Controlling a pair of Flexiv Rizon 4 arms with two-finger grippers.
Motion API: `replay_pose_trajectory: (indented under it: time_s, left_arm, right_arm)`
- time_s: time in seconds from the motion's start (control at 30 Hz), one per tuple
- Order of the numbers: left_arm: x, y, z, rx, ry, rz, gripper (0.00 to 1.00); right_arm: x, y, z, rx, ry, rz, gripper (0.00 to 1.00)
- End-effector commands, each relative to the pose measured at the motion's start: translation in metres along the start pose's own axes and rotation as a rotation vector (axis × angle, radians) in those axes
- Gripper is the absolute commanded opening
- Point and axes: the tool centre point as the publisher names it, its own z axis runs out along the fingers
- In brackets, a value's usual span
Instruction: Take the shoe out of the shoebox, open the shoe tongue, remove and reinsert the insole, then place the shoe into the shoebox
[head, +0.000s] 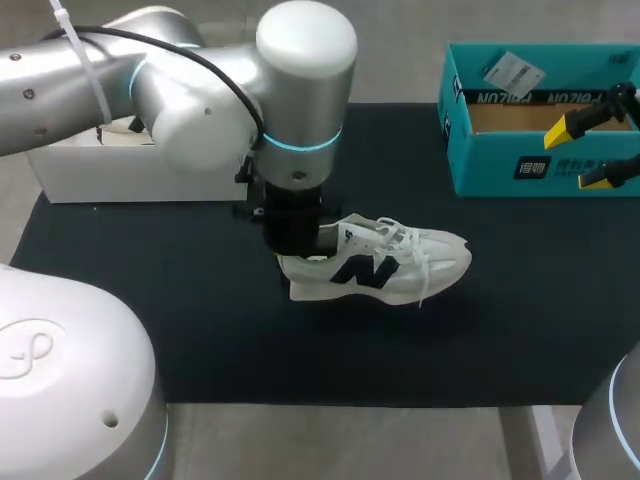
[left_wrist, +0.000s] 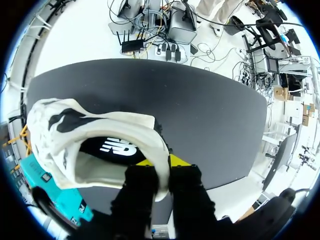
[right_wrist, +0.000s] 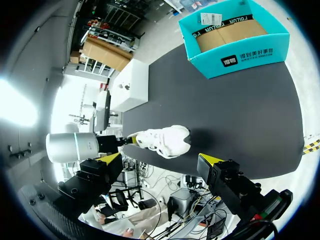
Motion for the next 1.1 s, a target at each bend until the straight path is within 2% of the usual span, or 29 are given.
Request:
replay_pose_trajectory:
  time_s: [0.03, 0.2, 0.37, 0.73, 0.93, 1.0, 1.03, 1.07, 1.1]
  left_arm:
    - [-0.012, 0.003, 0.024, -0.001, 0.019, -0.003, 0.0]
    - [-0.021, 0.0, 0.045, -0.015, 0.039, -0.025, 0.0]
    - [-0.03, 0.0, 0.057, -0.005, 0.029, -0.064, 0.0]
    - [-0.042, 0.0, 0.074, 0.025, 0.03, -0.095, 0.0]
    - [-0.044, -0.005, 0.072, 0.048, 0.025, -0.057, 0.0]
    - [-0.043, -0.006, 0.066, 0.053, 0.016, -0.034, 0.53]
    - [-0.043, -0.007, 0.062, 0.051, 0.008, -0.027, 0.95]
    - [-0.043, -0.008, 0.058, 0.054, 0.003, -0.016, 1.0]
    - [-0.043, -0.009, 0.055, 0.063, -0.005, -0.001, 1.0]
  right_arm:
    - [0.0, 0.001, 0.001, 0.001, -0.003, 0.002, 1.0]
    - [0.0, 0.001, 0.001, 0.001, -0.003, 0.002, 1.0]
    - [0.0, 0.001, 0.001, 0.001, -0.003, 0.002, 1.0]
    - [0.0, 0.001, 0.001, 0.001, -0.003, 0.002, 1.0]
    - [0.0, 0.001, 0.001, 0.001, -0.003, 0.002, 1.0]
    - [0.0, 0.001, 0.001, 0.001, -0.003, 0.002, 1.0]
    - [0.0, 0.001, 0.001, 0.001, -0.003, 0.002, 1.0]
    - [0.0, 0.001, 0.001, 0.001, -0.003, 0.002, 1.0]
    - [0.0, 0.001, 0.001, 0.001, -0.003, 0.002, 1.0]
